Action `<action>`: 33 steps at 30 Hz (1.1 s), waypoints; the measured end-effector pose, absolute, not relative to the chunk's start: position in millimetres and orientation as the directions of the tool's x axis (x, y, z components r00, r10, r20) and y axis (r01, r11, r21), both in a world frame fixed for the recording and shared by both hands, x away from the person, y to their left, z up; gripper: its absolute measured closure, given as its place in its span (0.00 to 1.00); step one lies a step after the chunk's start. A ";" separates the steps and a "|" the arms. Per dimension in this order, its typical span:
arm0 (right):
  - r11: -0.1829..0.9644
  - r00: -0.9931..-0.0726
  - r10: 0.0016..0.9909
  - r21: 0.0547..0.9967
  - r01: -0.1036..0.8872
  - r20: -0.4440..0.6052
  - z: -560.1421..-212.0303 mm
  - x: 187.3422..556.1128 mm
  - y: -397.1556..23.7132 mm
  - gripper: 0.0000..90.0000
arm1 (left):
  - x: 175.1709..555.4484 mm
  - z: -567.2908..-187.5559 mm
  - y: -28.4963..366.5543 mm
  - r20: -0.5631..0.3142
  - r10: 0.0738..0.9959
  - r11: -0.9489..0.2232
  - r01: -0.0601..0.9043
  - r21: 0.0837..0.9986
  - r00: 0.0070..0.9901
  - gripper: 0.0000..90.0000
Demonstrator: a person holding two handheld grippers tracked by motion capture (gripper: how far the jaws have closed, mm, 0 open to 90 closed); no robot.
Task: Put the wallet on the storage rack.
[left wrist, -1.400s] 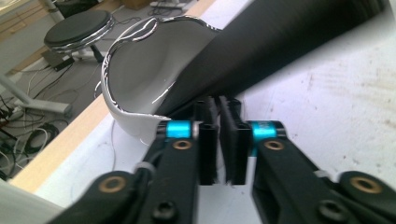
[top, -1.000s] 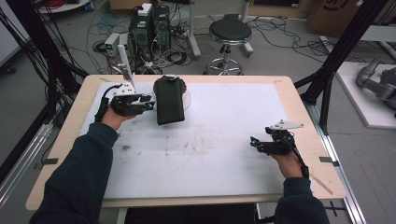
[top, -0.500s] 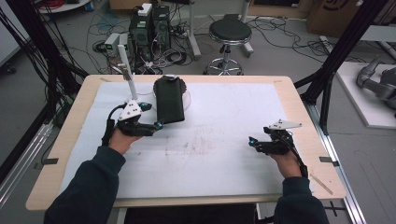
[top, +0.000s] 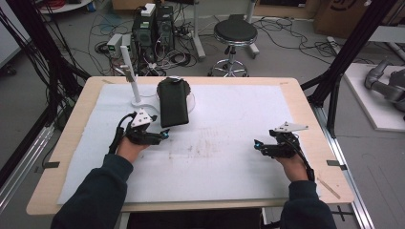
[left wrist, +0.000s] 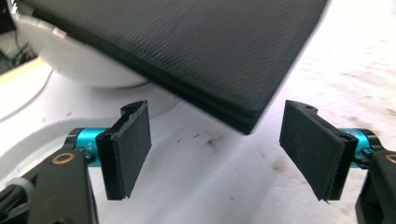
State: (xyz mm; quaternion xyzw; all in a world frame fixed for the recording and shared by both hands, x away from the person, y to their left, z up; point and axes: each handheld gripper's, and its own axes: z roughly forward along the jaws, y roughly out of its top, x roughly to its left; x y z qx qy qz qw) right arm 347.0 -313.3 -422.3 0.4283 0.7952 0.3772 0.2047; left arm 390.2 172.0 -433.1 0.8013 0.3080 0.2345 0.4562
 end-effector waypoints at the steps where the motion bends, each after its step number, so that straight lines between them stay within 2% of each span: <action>1: 0.349 -0.549 0.836 0.775 0.527 -0.004 -422.4 347.2 -313.2 0.24 | 391.0 -433.5 172.6 0.099 0.712 -0.397 0.281 0.874 0.695 0.30; 3: 0.351 -0.550 0.835 0.774 0.527 -0.004 -422.8 347.7 -312.9 0.24 | 391.6 -433.6 173.1 0.102 0.708 -0.397 0.274 0.876 0.699 0.37; 6: 0.351 -0.550 0.835 0.772 0.530 -0.002 -423.2 348.4 -312.6 0.24 | 390.6 -432.6 171.6 0.119 0.700 -0.406 0.256 0.877 0.704 0.40; 8: 0.354 -0.552 0.834 0.771 0.530 -0.003 -423.4 348.7 -312.7 0.24 | 388.2 -429.9 171.6 0.128 0.684 -0.406 0.230 0.885 0.718 0.48; 10: 0.348 -0.549 0.836 0.773 0.530 0.000 -423.5 348.8 -312.0 0.24 | 387.1 -426.3 173.5 0.125 0.684 -0.381 0.207 0.901 0.718 0.57; 14: 0.349 -0.550 0.835 0.773 0.530 0.000 -423.4 349.0 -311.8 0.24 | 389.4 -416.0 184.1 0.080 0.708 -0.301 0.198 0.933 0.702 0.65; 20: 0.349 -0.551 0.834 0.774 0.528 0.000 -423.3 349.2 -312.1 0.24 | 401.9 -395.7 193.7 0.021 0.738 -0.211 0.201 0.957 0.675 0.64; 26: 0.343 -0.546 0.838 0.775 0.530 0.002 -422.6 348.1 -314.0 0.24 | 406.9 -390.9 195.4 -0.025 0.736 -0.180 0.231 0.956 0.676 0.55; 29: 0.339 -0.542 0.840 0.776 0.533 0.006 -423.0 347.8 -314.5 0.24 | 407.1 -389.9 194.9 -0.014 0.734 -0.181 0.215 0.960 0.679 0.59; 33: 0.348 -0.550 0.835 0.775 0.528 0.000 -422.5 347.7 -313.5 0.24 | 408.7 -383.2 191.3 0.046 0.725 -0.240 0.189 0.952 0.688 0.66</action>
